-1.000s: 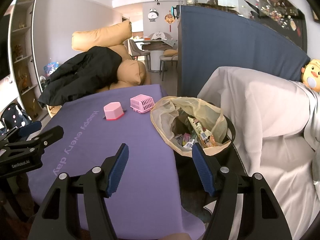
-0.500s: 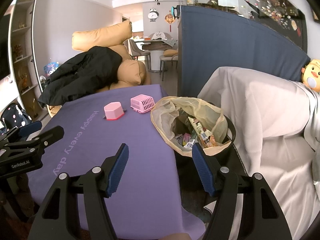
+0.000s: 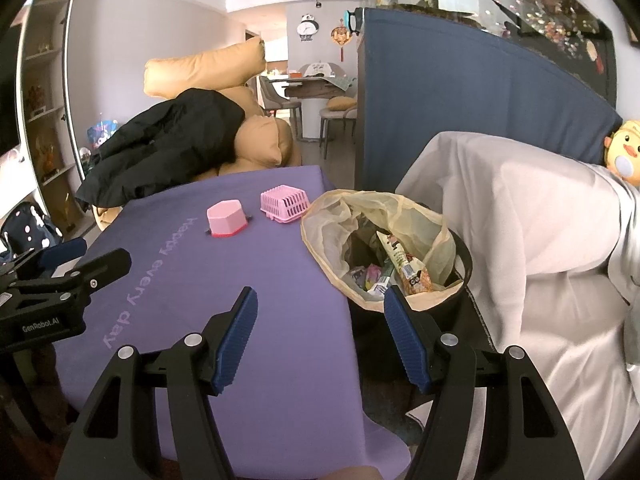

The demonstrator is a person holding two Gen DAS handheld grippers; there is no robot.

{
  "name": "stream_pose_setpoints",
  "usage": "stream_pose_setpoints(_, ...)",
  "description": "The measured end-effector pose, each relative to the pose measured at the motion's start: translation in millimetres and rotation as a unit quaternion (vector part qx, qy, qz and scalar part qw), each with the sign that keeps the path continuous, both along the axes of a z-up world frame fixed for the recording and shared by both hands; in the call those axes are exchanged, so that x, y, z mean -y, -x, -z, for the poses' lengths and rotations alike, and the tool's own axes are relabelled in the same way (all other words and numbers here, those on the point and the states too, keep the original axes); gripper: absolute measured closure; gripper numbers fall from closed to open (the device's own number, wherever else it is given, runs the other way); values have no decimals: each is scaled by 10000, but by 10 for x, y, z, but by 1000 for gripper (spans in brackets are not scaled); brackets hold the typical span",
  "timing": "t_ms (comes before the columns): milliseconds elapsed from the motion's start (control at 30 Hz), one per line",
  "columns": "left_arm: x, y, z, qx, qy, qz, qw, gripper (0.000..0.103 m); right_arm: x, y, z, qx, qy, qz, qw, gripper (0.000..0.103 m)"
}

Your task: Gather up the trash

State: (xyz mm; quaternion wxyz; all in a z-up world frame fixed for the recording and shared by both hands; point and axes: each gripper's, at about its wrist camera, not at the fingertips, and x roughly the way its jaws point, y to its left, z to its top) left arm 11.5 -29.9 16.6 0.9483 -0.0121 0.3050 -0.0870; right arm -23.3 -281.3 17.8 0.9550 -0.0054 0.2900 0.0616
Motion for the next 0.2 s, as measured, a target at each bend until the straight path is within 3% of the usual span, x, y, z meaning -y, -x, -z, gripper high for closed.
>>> stream_pose_setpoints(100, 65, -287, 77, -283, 175, 710, 9969, 9, 357, -91, -63, 128, -33, 413, 9991, 41)
stream_pose_setpoints(167, 206, -564, 215, -557, 103, 1632, 9850, 9, 902, -193, -148, 263, -152, 1070, 9938, 41)
stream_pose_setpoints(200, 283, -654, 282, -658, -35, 1943, 9787, 9, 902, -193, -148, 263, -152, 1070, 9938, 41)
